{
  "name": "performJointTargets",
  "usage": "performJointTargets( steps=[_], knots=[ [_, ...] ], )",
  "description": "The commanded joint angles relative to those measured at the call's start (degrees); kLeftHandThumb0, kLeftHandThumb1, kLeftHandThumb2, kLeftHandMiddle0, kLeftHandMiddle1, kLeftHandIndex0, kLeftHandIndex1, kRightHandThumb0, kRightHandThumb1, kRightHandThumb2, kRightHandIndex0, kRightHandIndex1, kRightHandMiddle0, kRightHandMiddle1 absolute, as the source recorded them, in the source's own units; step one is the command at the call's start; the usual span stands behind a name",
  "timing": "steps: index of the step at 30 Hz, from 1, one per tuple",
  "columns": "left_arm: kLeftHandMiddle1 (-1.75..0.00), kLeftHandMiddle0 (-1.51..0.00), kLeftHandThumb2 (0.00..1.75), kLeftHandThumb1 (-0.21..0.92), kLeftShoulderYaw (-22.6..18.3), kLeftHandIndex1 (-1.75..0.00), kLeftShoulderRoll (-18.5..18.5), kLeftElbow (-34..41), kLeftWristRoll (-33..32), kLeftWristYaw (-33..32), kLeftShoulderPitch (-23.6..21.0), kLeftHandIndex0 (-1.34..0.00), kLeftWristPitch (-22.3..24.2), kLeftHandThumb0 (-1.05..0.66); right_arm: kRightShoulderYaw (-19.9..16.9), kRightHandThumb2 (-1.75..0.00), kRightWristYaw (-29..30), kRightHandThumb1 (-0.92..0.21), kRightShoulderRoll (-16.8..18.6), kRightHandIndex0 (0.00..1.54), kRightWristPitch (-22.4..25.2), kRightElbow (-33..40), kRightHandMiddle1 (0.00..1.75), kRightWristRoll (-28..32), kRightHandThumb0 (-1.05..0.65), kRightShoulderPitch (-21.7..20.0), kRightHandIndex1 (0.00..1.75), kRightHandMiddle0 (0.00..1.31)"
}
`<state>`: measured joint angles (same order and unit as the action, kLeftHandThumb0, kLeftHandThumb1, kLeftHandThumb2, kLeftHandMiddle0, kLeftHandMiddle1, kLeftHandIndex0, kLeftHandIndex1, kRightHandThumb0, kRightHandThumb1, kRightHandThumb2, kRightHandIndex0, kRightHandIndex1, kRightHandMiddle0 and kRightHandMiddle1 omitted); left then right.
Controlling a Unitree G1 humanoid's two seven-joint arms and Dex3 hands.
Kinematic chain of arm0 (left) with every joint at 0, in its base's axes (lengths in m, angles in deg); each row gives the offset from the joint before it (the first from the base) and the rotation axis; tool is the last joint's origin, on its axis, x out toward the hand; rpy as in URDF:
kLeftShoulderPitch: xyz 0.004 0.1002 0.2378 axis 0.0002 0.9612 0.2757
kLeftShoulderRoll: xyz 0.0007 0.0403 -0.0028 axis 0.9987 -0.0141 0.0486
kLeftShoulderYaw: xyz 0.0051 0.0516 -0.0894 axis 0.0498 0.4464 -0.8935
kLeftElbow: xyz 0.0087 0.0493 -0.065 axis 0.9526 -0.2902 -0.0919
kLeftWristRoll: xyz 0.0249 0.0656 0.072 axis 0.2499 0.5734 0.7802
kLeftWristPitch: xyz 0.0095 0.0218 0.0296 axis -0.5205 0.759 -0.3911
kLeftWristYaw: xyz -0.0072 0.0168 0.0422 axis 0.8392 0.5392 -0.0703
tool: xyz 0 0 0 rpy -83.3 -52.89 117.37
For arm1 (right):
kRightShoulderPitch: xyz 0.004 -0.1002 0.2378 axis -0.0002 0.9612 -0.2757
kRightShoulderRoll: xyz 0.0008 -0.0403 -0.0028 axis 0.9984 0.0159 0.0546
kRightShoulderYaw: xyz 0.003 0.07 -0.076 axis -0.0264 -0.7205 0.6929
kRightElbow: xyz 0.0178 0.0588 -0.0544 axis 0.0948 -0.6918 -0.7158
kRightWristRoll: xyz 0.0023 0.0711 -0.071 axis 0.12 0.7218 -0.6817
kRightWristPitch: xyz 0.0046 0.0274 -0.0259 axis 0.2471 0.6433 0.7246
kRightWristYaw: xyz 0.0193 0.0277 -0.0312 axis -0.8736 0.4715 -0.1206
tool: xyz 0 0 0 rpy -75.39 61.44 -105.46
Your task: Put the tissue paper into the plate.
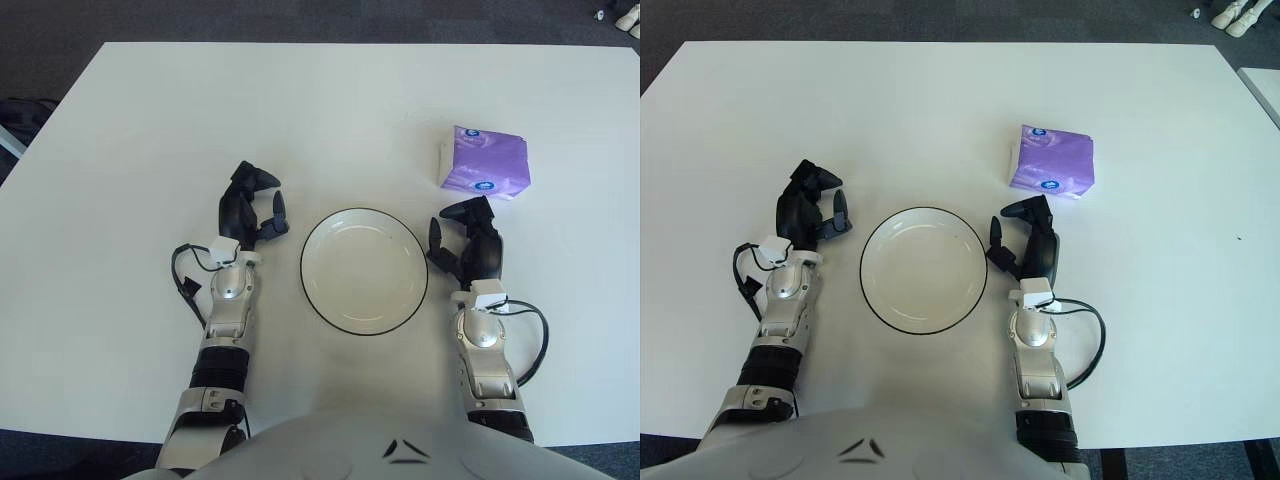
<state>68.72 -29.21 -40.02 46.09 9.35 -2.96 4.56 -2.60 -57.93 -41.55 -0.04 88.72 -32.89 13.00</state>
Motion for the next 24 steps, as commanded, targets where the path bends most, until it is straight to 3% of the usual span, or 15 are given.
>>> performJointTargets(
  steps=[1,24],
  knots=[
    [-1.75,-0.98,1.28,0.36,0.57,-1.75,-0.42,-5.00,0.56,0.43,6.46,-0.58,2.43,-0.47,-0.18,-0.99,-0.28,-0.58,-0.07,0.53,2.26,-1.00,1.75,-0.06,-0.40,2.05,1.37,0.40],
    [-1.75,-0.96,1.27,0.36,0.78,-1.75,-0.54,-4.97,0.87,0.04,6.65,-0.57,2.57,-0.47,-0.11,-0.95,-0.89,-0.62,-0.95,0.53,3.43,0.24,1.75,-0.34,-0.39,2.32,1.36,0.38]
  ],
)
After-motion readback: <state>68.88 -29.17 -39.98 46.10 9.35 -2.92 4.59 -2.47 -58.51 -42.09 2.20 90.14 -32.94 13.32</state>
